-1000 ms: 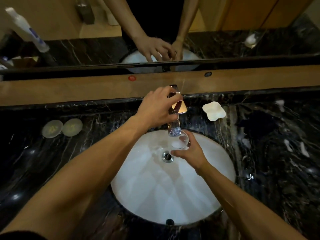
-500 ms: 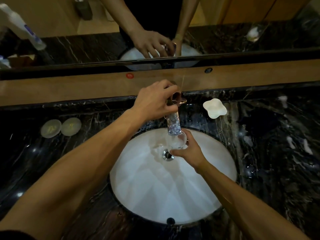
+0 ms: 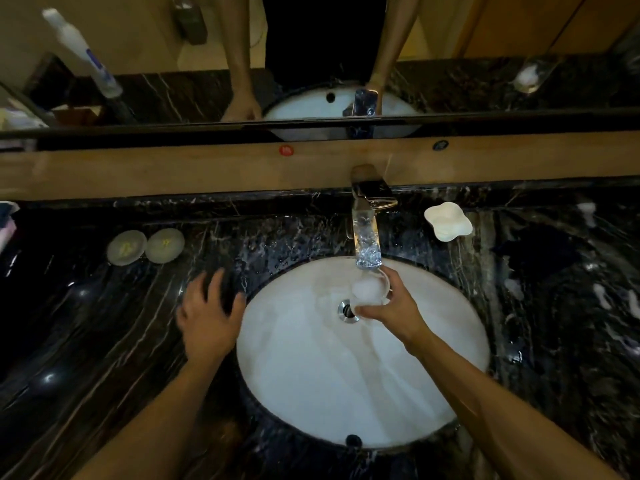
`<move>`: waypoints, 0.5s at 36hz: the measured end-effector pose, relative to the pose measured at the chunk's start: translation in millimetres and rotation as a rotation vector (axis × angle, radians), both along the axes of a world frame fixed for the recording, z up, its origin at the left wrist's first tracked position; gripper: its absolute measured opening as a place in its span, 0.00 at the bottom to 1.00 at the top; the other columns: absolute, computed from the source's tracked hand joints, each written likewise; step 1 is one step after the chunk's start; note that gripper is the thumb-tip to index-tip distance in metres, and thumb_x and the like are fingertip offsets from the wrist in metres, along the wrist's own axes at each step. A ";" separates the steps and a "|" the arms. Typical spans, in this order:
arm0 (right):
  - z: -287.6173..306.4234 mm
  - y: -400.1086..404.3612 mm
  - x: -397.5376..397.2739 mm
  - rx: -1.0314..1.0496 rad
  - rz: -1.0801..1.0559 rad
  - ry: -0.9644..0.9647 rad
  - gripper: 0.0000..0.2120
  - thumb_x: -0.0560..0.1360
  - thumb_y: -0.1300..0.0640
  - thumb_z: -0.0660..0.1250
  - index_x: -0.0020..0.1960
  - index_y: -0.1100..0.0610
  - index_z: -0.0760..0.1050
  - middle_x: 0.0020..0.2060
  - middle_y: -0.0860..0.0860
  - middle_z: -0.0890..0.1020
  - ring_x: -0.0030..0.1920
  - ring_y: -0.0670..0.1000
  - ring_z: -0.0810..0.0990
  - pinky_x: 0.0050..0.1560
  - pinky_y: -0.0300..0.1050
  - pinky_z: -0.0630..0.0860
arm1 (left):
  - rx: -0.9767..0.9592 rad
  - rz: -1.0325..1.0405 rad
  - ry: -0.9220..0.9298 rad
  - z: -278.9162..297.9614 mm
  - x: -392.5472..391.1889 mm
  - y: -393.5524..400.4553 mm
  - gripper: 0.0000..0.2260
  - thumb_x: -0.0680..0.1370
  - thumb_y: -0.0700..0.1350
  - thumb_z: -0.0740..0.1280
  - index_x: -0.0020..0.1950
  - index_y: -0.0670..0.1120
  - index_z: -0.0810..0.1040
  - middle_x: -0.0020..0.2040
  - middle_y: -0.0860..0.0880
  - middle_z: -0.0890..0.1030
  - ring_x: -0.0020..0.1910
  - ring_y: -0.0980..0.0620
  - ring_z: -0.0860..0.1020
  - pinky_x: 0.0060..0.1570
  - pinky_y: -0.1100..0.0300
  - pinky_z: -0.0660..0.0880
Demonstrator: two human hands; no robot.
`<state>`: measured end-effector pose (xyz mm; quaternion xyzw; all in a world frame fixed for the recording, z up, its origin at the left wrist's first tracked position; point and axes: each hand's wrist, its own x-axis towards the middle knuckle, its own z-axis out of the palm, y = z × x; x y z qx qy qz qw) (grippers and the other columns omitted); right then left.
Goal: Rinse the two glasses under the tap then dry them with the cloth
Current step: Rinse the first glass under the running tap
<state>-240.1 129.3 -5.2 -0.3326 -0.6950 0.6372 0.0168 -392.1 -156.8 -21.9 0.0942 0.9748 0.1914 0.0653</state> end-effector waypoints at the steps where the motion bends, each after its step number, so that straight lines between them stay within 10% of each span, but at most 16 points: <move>1: 0.1 -0.1 -0.2 0.008 0.003 -0.011 0.37 0.65 0.62 0.81 0.66 0.44 0.67 0.61 0.47 0.75 0.58 0.51 0.75 0.49 0.37 0.75 | -0.064 0.015 -0.044 -8.6 6.7 -15.8 0.30 0.77 0.65 0.54 0.78 0.55 0.62 0.78 0.43 0.61 0.78 0.40 0.57 0.73 0.31 0.54; 5: -1.9 -0.8 1.6 0.053 0.028 -0.057 0.38 0.65 0.59 0.81 0.68 0.45 0.67 0.61 0.48 0.74 0.58 0.53 0.75 0.51 0.42 0.76 | -0.208 -0.005 -0.120 -33.8 23.8 -46.9 0.33 0.76 0.69 0.43 0.80 0.62 0.52 0.82 0.49 0.51 0.81 0.46 0.45 0.74 0.32 0.40; 18: -25.3 -0.4 -0.8 0.006 -0.077 -0.108 0.36 0.64 0.58 0.81 0.66 0.45 0.68 0.58 0.46 0.77 0.58 0.51 0.77 0.56 0.48 0.78 | -0.234 0.010 -0.059 -43.7 21.7 -45.1 0.33 0.76 0.68 0.44 0.81 0.60 0.53 0.83 0.49 0.51 0.81 0.47 0.46 0.75 0.34 0.42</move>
